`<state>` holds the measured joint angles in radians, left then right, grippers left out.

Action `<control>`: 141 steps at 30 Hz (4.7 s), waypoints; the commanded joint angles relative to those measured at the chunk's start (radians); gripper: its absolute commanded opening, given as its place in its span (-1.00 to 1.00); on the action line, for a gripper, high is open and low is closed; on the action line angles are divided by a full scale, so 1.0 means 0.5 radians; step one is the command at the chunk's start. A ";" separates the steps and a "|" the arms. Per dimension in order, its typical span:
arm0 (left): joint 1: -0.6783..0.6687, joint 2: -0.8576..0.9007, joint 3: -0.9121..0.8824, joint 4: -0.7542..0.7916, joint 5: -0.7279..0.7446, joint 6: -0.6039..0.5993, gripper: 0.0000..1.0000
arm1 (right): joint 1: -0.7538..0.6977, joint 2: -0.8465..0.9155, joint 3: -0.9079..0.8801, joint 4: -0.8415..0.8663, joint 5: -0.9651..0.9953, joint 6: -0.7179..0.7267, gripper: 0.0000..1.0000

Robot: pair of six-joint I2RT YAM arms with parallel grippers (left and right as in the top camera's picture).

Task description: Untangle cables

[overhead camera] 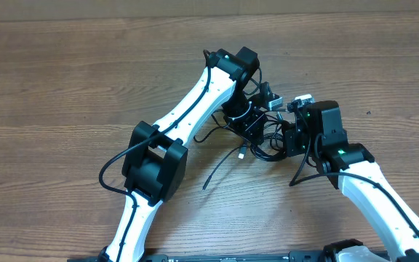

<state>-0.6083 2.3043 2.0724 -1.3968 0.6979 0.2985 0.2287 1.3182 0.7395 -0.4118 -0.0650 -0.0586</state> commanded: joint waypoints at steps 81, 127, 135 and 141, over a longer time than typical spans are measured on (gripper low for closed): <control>0.299 0.010 0.040 0.006 0.468 0.478 -0.91 | 0.011 -0.489 0.040 -0.366 -0.159 0.170 -0.10; 0.211 0.010 0.040 -0.092 0.941 0.774 -0.92 | 0.011 -0.256 0.039 -0.250 -0.027 0.193 -0.37; 0.234 0.010 0.040 -0.058 0.982 0.774 -0.92 | 0.011 -0.256 0.038 -0.282 -0.029 0.217 -0.38; 0.283 0.010 0.040 0.076 1.225 0.770 -0.92 | 0.011 -0.256 0.038 -0.287 -0.107 0.240 -0.38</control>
<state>-0.4839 2.3043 2.0747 -1.3869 1.1610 0.6544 0.2298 1.1851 0.7395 -0.5503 -0.0898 0.0483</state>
